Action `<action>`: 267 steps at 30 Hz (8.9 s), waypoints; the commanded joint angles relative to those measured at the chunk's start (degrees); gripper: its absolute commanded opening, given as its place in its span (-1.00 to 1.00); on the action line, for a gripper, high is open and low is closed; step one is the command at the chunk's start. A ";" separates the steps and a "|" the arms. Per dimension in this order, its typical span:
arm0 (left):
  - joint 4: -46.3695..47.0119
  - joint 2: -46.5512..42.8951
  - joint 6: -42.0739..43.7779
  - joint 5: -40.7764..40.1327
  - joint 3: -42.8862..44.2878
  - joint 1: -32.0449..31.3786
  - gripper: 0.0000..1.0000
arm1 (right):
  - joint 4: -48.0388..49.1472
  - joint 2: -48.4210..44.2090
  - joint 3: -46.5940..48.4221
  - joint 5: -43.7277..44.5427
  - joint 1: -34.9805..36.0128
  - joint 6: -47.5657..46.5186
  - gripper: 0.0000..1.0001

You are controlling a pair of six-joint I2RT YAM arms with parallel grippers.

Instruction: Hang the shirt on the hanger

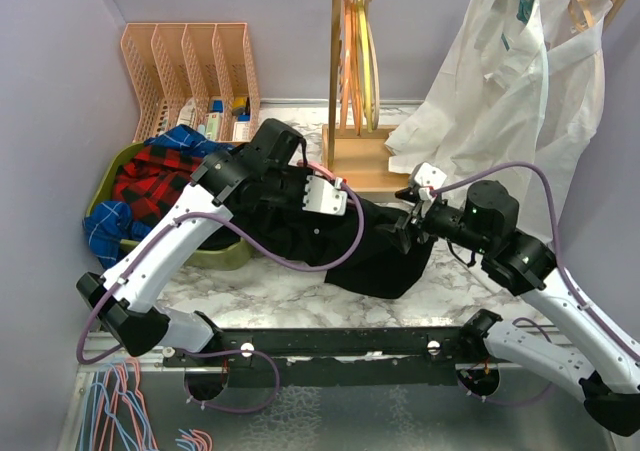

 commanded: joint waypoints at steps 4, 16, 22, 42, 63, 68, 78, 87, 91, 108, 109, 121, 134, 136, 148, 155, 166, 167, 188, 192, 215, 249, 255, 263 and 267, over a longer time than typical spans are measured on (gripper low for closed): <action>-2.50 -0.35 -0.95 -2.31 2.82 -0.19 -1.00 | 2.72 0.96 -2.13 -10.07 0.47 2.12 0.06; -3.47 -0.49 -3.16 2.74 4.62 -1.74 -1.00 | 16.32 0.76 -10.13 -12.12 0.48 13.30 -0.79; -3.35 0.15 -3.44 2.81 4.56 -2.43 -1.00 | 17.67 2.42 -9.71 -12.29 0.48 16.20 -0.70; -0.41 2.29 -6.12 -1.63 3.24 -5.95 -0.95 | 9.59 10.87 -2.22 -10.29 0.48 18.41 -0.98; -17.11 12.27 -12.26 -28.29 4.35 -6.07 0.98 | 6.80 -5.01 -17.83 9.39 0.48 37.22 -0.98; -19.52 12.28 -11.58 -25.05 7.47 -6.07 0.98 | 5.77 -3.80 -17.16 10.14 0.46 36.74 -0.98; -16.84 7.71 -8.29 -31.64 3.26 -6.45 0.98 | 3.57 -5.78 -17.74 11.02 0.47 37.87 -0.98; 0.13 1.36 -22.74 -18.25 12.45 3.71 0.98 | -5.70 -11.89 -15.48 23.43 0.48 43.02 -0.98; 0.74 -1.75 -38.43 11.97 12.58 19.20 0.98 | -7.87 -13.37 -11.01 24.52 0.48 40.29 -0.98; 2.50 1.77 -19.18 48.90 5.89 22.41 0.98 | -3.37 -1.93 -8.42 -17.97 0.48 23.20 -0.98; 1.17 3.20 -17.21 49.14 7.10 22.32 0.98 | -3.11 -1.53 -8.36 -18.34 0.48 22.91 -0.98; -14.07 13.07 8.39 41.46 13.30 14.54 0.97 | -1.53 0.15 -9.15 -18.44 0.48 22.68 -0.98; -13.98 15.13 12.22 33.53 12.08 8.31 -1.00 | -2.22 0.69 -9.14 -17.28 0.48 21.96 -0.98; -13.51 14.93 11.89 32.78 12.31 8.17 -1.00 | -2.46 1.19 -8.80 -16.93 0.48 21.47 -0.97; -14.51 13.26 15.23 32.92 11.36 7.67 -1.00 | -18.85 15.28 9.36 -6.42 0.48 13.37 0.36; -13.78 12.30 15.38 31.56 10.66 7.55 -1.00 | -30.34 21.37 16.46 -0.89 0.43 16.67 0.40; -13.69 11.79 16.32 30.75 9.79 7.46 -1.00 | -33.36 20.54 14.63 2.25 0.47 18.96 0.26; -13.64 11.79 16.23 30.76 9.79 7.47 -1.00 | -33.11 20.73 14.44 1.94 0.48 18.90 0.18; -16.11 13.78 13.54 29.67 13.13 6.21 -1.00 | -28.12 23.21 9.32 -1.40 0.47 20.24 -0.34; -16.35 14.11 12.59 29.66 13.75 5.85 -1.00 | -26.66 22.57 9.21 -0.59 0.48 20.61 -0.97; 1.29 4.99 -32.24 -17.14 23.54 6.06 0.98 | -25.63 -1.32 0.13 24.71 0.48 43.73 -0.98; 3.68 -2.30 -42.79 6.09 21.30 32.47 0.98 | -20.36 37.48 66.68 35.32 -18.23 5.70 -0.98; 5.84 -3.00 -46.54 1.82 21.60 32.52 0.98 | -20.66 41.00 69.36 27.35 -23.95 8.36 -0.98; 7.89 -3.76 -49.04 -5.19 21.00 32.52 0.98 | -20.49 43.23 68.88 19.51 -30.89 12.63 -0.98; 7.60 -3.92 -49.06 -4.42 20.64 32.64 0.98 | -21.39 44.62 69.24 14.67 -34.03 14.46 -0.98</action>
